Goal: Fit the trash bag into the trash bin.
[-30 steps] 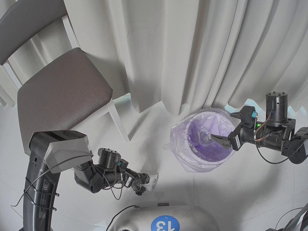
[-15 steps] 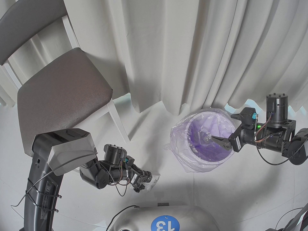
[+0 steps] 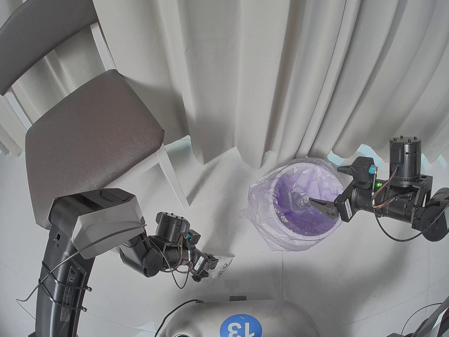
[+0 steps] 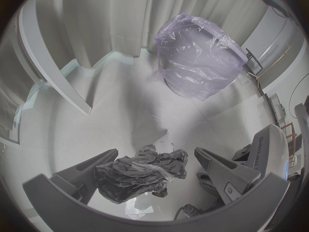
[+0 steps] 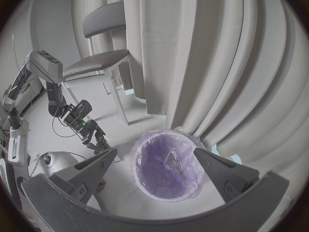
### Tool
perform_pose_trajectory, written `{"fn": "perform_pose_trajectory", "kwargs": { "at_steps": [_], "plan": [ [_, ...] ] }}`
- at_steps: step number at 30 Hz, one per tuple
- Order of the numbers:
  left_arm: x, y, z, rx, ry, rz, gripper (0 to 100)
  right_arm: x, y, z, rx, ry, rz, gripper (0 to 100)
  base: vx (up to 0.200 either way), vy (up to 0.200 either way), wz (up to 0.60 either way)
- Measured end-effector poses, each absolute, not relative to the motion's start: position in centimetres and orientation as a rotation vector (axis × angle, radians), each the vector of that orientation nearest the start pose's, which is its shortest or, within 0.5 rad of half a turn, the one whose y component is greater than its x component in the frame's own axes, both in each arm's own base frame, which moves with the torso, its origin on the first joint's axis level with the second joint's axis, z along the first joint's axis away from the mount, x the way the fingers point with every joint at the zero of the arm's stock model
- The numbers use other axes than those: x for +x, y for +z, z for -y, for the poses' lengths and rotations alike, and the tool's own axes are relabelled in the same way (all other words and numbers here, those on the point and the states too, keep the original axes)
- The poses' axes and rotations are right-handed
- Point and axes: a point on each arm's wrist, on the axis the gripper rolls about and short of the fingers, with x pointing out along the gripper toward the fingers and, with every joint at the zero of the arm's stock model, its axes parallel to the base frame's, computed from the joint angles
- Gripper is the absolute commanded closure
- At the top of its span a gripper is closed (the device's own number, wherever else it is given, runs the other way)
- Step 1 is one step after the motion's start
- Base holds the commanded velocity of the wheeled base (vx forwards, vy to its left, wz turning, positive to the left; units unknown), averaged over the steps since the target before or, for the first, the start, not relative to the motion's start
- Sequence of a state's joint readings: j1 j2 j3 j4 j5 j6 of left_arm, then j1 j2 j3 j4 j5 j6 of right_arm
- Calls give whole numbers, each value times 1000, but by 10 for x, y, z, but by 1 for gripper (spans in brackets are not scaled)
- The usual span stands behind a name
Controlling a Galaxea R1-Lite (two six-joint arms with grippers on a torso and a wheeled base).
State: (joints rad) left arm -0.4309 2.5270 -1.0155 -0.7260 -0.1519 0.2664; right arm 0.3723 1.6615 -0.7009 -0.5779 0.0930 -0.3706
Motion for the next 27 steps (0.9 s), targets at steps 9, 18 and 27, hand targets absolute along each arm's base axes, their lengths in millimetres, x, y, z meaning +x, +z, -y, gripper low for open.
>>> {"fn": "perform_pose_trajectory", "kwargs": {
  "at_steps": [9,18,27],
  "plan": [
    [363,-69,166,477,-625,-764,0,261,160,-104,-414,527,-296,0,0,0,0],
    [368,-65,171,480,-627,-754,0,260,159,-103,-413,525,-302,0,0,0,0],
    [368,-65,174,491,-635,-771,0,259,156,-102,-412,524,-310,0,0,0,0]
  ]
}}
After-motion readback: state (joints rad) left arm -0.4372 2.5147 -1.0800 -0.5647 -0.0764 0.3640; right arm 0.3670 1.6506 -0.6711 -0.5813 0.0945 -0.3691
